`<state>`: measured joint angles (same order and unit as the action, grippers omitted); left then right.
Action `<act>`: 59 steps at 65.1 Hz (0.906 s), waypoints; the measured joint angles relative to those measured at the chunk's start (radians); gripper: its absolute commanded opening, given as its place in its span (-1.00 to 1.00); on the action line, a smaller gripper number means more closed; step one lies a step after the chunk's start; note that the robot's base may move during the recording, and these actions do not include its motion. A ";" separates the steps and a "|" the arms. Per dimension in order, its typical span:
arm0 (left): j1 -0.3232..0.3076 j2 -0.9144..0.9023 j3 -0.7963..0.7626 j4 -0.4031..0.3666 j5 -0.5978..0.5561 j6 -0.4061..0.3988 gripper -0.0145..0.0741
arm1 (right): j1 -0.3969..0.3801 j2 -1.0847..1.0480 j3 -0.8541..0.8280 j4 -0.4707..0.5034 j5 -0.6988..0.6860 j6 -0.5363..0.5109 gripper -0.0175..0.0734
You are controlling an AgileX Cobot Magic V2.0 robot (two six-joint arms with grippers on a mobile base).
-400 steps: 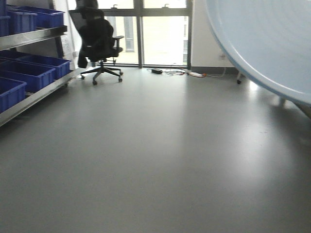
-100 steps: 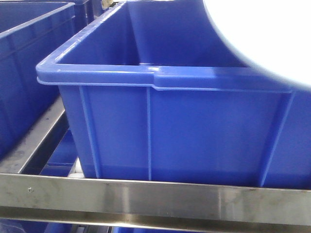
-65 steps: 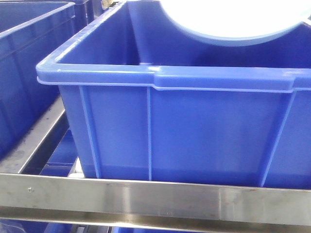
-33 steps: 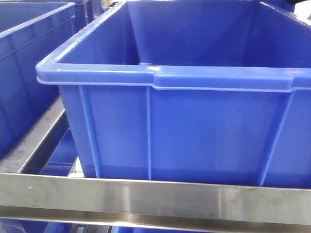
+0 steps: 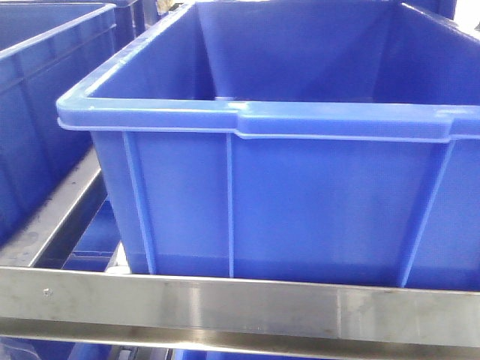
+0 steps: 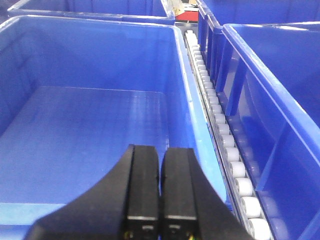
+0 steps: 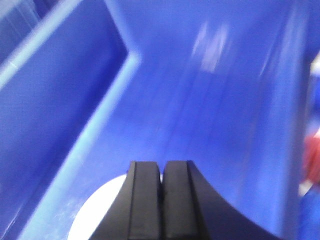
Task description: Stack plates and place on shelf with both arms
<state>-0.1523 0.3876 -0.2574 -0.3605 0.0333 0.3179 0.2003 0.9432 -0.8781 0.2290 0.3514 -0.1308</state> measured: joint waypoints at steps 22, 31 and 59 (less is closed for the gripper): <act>0.000 0.000 0.000 0.000 0.000 0.000 -0.49 | 0.000 -0.355 0.261 -0.005 -0.005 -0.006 -0.49; 0.000 0.000 0.000 0.000 0.000 0.000 -0.49 | 0.000 -0.500 0.360 -0.005 -0.012 -0.006 -0.49; 0.000 0.000 0.000 0.000 0.000 0.000 -0.49 | 0.000 -0.828 0.514 -0.045 -0.012 -0.006 -0.51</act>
<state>-0.1523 0.3876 -0.2574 -0.3605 0.0333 0.3179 0.2003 0.1152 -0.3644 0.1842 0.3392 -0.1365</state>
